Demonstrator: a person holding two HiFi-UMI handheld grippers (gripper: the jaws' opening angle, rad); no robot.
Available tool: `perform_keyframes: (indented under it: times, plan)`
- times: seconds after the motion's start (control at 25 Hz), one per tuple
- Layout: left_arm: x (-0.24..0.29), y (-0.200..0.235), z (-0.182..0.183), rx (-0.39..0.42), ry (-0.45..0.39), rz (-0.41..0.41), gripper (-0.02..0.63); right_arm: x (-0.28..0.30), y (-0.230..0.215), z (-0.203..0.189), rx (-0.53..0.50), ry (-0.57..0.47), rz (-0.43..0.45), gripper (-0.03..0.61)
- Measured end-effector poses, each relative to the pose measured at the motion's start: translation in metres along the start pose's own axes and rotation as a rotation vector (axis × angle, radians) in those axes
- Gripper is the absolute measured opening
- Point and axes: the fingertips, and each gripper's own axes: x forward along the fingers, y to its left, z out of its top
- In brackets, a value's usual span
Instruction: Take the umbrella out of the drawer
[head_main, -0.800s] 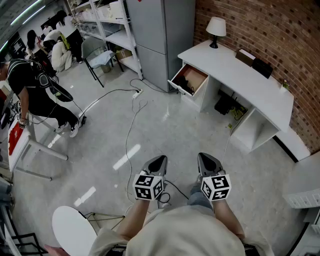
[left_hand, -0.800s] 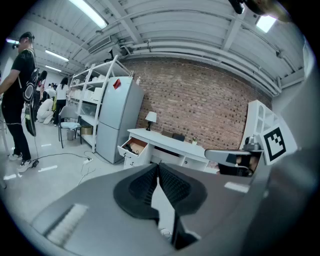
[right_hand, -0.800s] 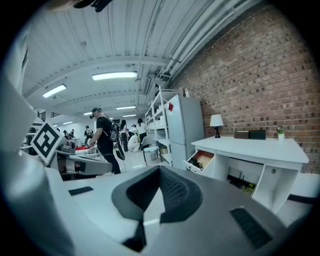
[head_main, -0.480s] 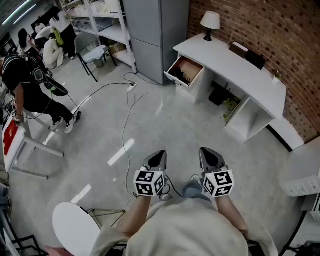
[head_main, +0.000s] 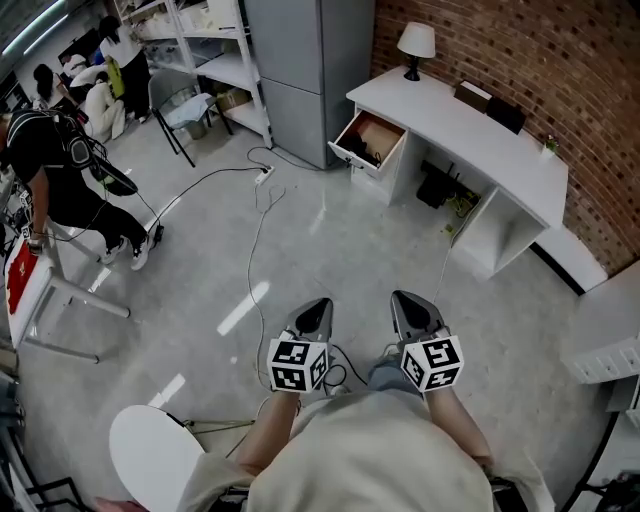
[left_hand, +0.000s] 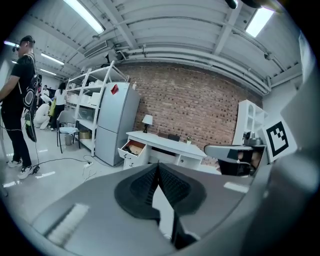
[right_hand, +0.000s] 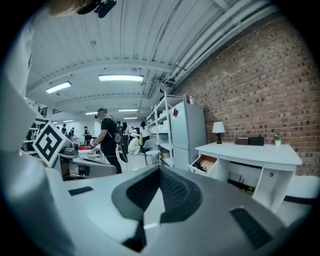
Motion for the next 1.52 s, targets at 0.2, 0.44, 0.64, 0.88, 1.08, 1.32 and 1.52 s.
perform_keyframes:
  times: [0.2, 0.44, 0.64, 0.88, 1.08, 1.32, 1.52]
  plan:
    - [-0.002, 0.005, 0.004, -0.015, -0.024, -0.02, 0.015, 0.002, -0.003, -0.006, 0.026, 0.022, -0.011, 0.002]
    - [0.014, 0.013, 0.003, -0.028, -0.013, -0.027, 0.123, 0.016, -0.022, -0.01, 0.048, 0.024, -0.029, 0.072]
    - [0.053, 0.025, 0.015, -0.044, -0.012, -0.023, 0.168, 0.052, -0.056, -0.001, 0.075, 0.005, 0.012, 0.174]
    - [0.112, 0.048, 0.041, -0.059, -0.028, 0.007, 0.212, 0.109, -0.099, 0.017, 0.036, 0.008, 0.074, 0.256]
    - [0.167, 0.058, 0.084, -0.073, -0.074, 0.034, 0.212, 0.155, -0.15, 0.04, 0.038, 0.006, 0.116, 0.317]
    - [0.231, 0.07, 0.117, -0.101, -0.103, 0.062, 0.212, 0.208, -0.202, 0.062, 0.013, 0.007, 0.155, 0.328]
    - [0.281, 0.077, 0.135, -0.109, -0.111, 0.078, 0.212, 0.245, -0.24, 0.073, 0.0, 0.008, 0.182, 0.331]
